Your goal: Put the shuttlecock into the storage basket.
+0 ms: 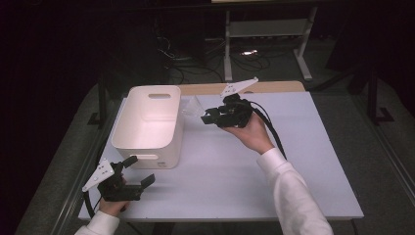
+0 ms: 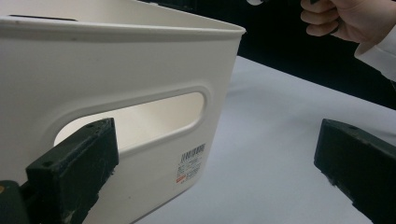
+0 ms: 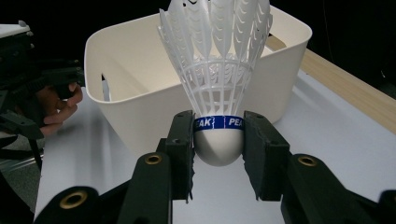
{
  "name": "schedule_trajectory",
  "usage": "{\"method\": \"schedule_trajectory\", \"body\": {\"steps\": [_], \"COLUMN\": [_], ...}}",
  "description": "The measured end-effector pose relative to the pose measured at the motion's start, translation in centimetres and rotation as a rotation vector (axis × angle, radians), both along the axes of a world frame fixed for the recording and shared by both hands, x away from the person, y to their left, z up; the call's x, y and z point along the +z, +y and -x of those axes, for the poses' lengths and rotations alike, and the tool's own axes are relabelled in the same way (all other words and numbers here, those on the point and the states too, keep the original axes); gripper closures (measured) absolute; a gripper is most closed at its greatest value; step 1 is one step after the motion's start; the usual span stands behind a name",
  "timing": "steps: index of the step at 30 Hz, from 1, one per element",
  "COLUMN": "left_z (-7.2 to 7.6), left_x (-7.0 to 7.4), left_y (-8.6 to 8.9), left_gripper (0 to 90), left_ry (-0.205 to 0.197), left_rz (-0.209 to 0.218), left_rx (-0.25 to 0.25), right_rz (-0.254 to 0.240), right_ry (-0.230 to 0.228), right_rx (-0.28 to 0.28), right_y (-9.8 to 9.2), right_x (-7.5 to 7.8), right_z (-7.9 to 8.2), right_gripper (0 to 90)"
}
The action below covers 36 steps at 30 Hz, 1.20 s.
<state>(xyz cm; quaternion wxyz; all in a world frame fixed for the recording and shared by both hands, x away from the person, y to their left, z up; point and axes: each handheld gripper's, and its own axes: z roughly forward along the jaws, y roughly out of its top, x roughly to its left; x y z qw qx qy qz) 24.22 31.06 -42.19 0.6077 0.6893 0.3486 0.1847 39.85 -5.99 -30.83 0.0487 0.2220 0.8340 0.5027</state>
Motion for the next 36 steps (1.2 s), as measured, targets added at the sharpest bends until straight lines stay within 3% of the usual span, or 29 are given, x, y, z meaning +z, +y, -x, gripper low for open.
{"method": "schedule_trajectory", "body": {"steps": [11, 17, 25, 32, 36], "left_z": [0.0, 0.0, 0.0, 0.0, 0.0], "left_x": [0.0, 0.0, 0.0, 0.0, 0.0], "left_y": [0.1, -0.1, 0.0, -0.1, 0.0], "left_gripper": [0.0, 0.0, 0.0, 0.0, 0.0], "left_ry": [-0.001, -0.006, -0.007, -0.007, -0.010], "left_rz": [-0.008, 0.011, 0.000, 0.017, -0.003], "left_rx": [-0.001, 0.001, 0.000, -0.001, -0.004], "right_rz": [-0.022, -0.024, -0.013, -0.001, 0.028], "right_ry": [-0.011, -0.011, -0.010, -0.013, -0.031], "right_rx": [0.015, 0.029, 0.047, 0.061, 0.082], "right_y": [1.1, 1.9, 3.1, 4.0, 4.8], "right_x": [0.4, 0.8, 1.4, 1.8, 1.9], "right_z": [0.0, 0.2, 0.2, 0.1, -0.2], "right_gripper": [63.4, 63.4, 63.4, 63.4, 63.4]}}
